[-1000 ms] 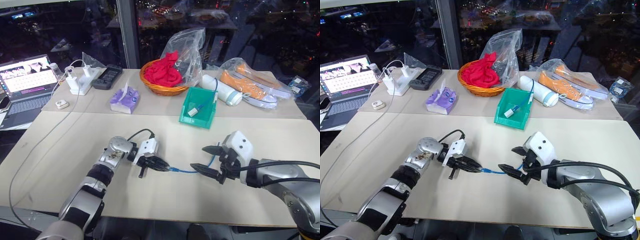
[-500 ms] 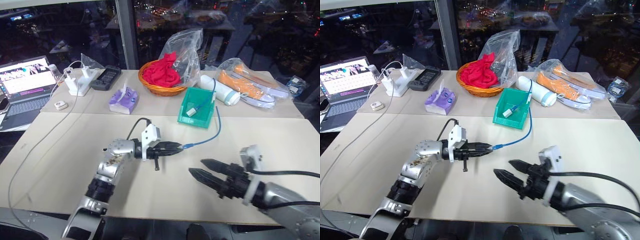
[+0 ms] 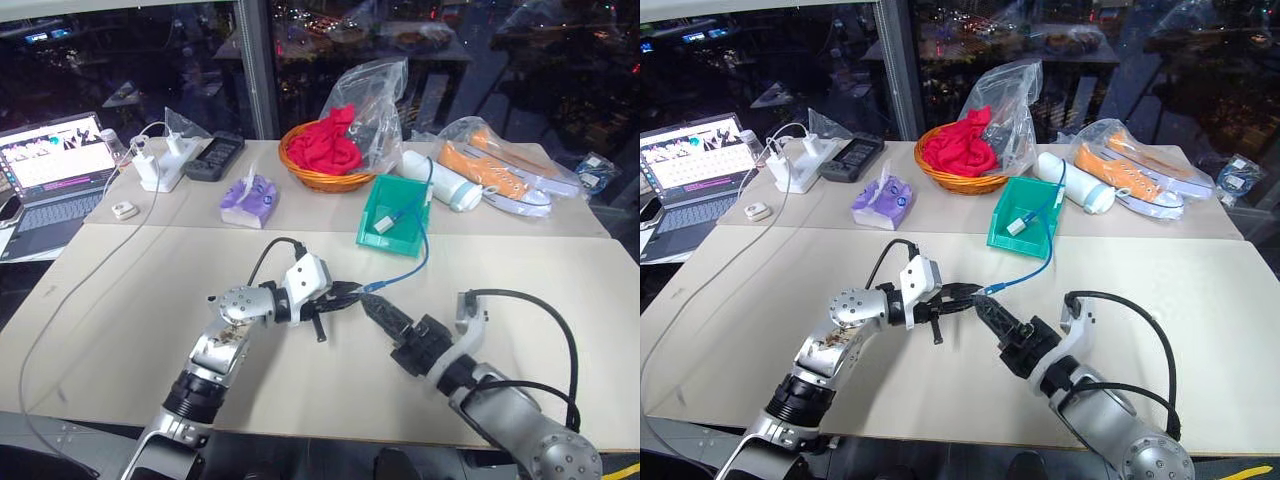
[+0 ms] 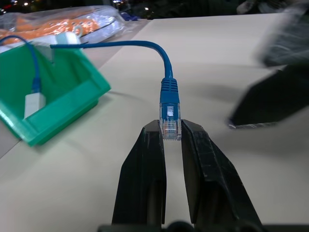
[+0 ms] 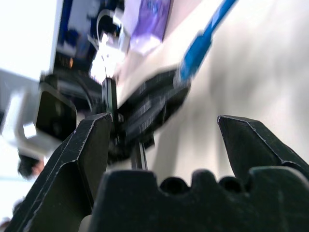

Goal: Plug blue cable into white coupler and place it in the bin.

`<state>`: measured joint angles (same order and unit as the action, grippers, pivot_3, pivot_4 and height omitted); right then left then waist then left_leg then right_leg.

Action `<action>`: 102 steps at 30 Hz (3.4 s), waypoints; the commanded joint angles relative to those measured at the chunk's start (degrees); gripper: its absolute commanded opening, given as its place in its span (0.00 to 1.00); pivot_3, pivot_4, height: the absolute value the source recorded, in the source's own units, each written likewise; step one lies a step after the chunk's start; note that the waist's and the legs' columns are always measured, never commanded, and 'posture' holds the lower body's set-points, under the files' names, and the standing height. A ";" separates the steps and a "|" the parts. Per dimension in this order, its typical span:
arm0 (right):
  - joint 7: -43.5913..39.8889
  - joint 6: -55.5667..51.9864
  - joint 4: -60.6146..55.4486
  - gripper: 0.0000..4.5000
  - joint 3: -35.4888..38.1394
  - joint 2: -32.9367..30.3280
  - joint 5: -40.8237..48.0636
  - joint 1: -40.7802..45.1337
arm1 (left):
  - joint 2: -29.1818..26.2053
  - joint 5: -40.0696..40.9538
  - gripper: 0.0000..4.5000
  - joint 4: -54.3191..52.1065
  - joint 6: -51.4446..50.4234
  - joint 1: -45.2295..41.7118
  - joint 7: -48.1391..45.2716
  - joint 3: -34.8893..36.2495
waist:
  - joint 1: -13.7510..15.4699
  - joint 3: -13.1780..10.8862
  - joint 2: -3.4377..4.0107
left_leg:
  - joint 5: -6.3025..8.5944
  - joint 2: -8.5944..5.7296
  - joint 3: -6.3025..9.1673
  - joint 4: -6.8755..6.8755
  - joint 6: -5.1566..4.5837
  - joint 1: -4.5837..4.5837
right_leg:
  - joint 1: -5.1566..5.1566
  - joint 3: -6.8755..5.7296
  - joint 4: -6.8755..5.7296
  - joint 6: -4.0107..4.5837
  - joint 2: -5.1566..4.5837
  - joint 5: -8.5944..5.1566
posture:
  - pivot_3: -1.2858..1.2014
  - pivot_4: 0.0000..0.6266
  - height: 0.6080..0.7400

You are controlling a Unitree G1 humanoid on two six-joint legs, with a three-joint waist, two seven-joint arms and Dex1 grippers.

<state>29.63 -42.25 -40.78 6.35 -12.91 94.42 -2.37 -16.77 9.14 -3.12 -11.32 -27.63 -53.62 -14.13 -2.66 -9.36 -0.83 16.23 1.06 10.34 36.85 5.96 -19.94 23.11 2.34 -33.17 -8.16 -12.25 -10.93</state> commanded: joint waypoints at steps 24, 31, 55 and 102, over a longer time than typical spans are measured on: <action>-1.65 8.23 1.64 0.91 -3.12 -3.22 -3.39 2.24 | -0.96 3.03 0.02 -4.39 -2.49 0.20 2.18 0.03 | 0.10 0.00 0.00 | 0.02 0.00 0.00 0.00 -0.05 -0.01 | 0.00 0.00 0.02 0.00 0.00 -0.01 | 0.52 0.24 1.00; -1.88 8.42 1.73 0.79 -3.60 -3.70 -3.20 2.47 | -1.15 3.24 0.02 -5.07 -2.78 0.91 2.20 -0.35 | 0.12 0.00 0.00 | 0.03 0.00 0.00 0.00 -0.05 -0.01 | 0.00 0.00 0.02 0.00 0.00 -0.01 | 0.52 0.24 1.00; -3.45 7.60 1.52 0.02 -4.76 -5.20 -4.04 3.77 | -1.10 3.77 0.02 -5.21 -3.57 0.73 1.49 -0.74 | 0.10 0.00 0.00 | 0.03 0.00 0.00 0.00 -0.06 -0.03 | 0.00 0.00 0.05 0.00 0.00 -0.01 | 0.52 0.24 1.00; -4.07 10.64 2.69 0.01 -4.79 -4.46 -3.52 4.50 | -1.47 4.05 0.02 -5.35 -3.90 0.74 1.38 -0.59 | 0.15 0.00 0.00 | 0.04 0.00 0.00 -0.01 -0.07 -0.04 | 0.02 -0.01 0.06 0.00 0.00 -0.02 | 0.52 0.24 1.00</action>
<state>26.58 -32.63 -36.08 0.97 -17.54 90.60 1.40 -18.20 12.44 -6.67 -15.29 -26.60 -52.31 -14.72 -2.51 -9.36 -0.83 16.27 1.06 10.34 36.84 5.90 -19.98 23.13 2.33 -33.11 -8.16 -12.25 -10.95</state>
